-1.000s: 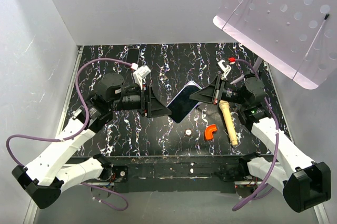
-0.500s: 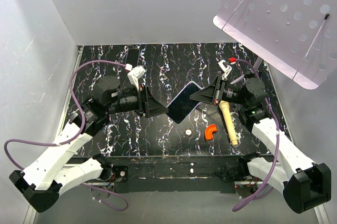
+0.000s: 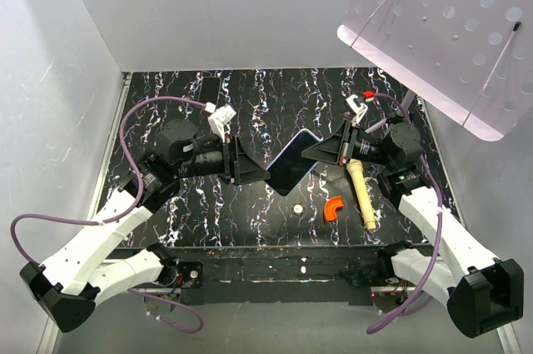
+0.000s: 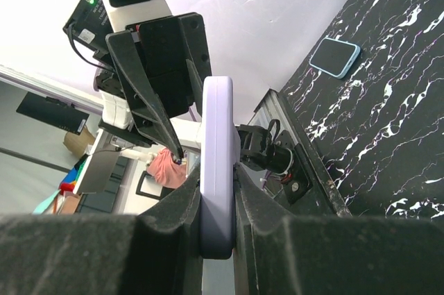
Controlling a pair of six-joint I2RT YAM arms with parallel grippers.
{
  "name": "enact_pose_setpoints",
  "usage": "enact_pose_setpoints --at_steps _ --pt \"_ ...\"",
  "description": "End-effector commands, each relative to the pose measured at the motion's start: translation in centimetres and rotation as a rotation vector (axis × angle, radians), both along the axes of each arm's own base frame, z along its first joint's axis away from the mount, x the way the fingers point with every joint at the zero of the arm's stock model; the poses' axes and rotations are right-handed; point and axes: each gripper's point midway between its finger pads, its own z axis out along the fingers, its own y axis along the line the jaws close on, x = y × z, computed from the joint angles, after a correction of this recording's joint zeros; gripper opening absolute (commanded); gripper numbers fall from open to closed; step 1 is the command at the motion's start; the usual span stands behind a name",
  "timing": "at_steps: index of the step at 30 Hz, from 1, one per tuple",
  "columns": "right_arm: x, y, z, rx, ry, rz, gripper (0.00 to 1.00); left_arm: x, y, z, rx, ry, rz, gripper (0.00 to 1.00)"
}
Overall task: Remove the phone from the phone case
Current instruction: Remove the phone case from the phone.
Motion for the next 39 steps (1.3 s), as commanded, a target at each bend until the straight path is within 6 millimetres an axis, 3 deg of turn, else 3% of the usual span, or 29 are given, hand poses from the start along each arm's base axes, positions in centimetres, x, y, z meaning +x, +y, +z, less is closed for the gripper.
enact_pose_setpoints --at_steps 1,9,14,18,22,23,29,31,34,39 --pt "-0.7 -0.2 3.0 0.063 -0.104 0.005 0.01 -0.9 -1.0 -0.4 -0.018 0.029 -0.081 0.40" --pt "-0.8 0.0 2.8 0.059 -0.109 0.023 0.01 -2.2 -2.5 -0.5 -0.047 0.058 -0.207 0.35" --pt "-1.1 0.3 1.3 -0.033 -0.141 0.072 0.01 -2.6 -3.2 0.6 -0.099 0.052 -0.279 0.25" --pt "-1.8 0.2 1.1 -0.076 -0.160 0.137 0.01 -2.8 -4.1 0.9 -0.139 0.089 -0.345 0.08" --pt "-1.7 0.2 1.3 -0.084 -0.153 0.135 0.01 -2.2 -4.1 0.9 -0.150 0.064 -0.304 0.00" --pt "-1.6 0.3 1.3 -0.083 -0.140 0.125 0.05 -1.9 -4.1 1.0 -0.155 0.052 -0.284 0.00" --pt "-1.0 0.2 2.6 -0.044 -0.097 0.064 0.65 -0.5 -2.9 1.6 -0.160 0.029 -0.117 0.00" --pt "-0.7 0.0 3.1 -0.017 -0.069 0.006 0.78 0.2 -2.3 1.6 -0.180 0.064 -0.032 0.00" --pt "-0.1 -0.4 3.2 0.000 -0.051 -0.079 0.84 0.8 -1.7 2.4 -0.242 0.085 0.051 0.00" --pt "0.8 -0.9 1.9 0.001 0.012 -0.174 0.83 2.4 -0.7 4.1 -0.320 0.113 0.189 0.00"
